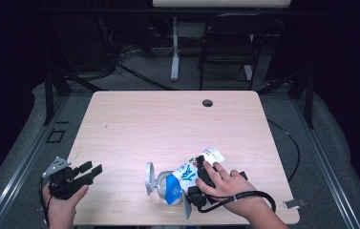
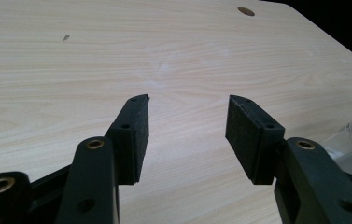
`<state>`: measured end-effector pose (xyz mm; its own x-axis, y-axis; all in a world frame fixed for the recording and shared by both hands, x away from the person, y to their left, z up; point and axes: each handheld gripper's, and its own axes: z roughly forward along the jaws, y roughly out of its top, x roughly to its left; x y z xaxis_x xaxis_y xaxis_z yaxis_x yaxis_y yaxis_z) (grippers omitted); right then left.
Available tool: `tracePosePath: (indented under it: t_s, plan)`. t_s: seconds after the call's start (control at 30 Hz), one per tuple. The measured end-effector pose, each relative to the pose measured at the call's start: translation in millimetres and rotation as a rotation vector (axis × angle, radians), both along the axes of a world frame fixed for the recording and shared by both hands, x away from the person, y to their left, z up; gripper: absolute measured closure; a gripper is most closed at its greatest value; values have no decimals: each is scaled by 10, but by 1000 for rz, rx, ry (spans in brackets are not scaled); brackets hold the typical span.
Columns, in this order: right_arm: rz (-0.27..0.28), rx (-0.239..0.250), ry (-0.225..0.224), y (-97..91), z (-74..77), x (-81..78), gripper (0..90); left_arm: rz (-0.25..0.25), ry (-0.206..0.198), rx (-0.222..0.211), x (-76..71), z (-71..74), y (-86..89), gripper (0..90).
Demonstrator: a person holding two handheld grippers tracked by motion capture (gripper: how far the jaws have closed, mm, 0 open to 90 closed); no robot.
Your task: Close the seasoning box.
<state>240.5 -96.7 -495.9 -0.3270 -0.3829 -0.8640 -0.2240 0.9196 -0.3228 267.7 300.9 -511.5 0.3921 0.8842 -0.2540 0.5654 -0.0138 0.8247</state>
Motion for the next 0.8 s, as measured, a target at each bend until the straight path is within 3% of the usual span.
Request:
tracePosePath:
  t_s: [0.8]
  plan:
    - [3,-1,-1,0,7,-3,501,3,3,-1,2,-8,8,499]
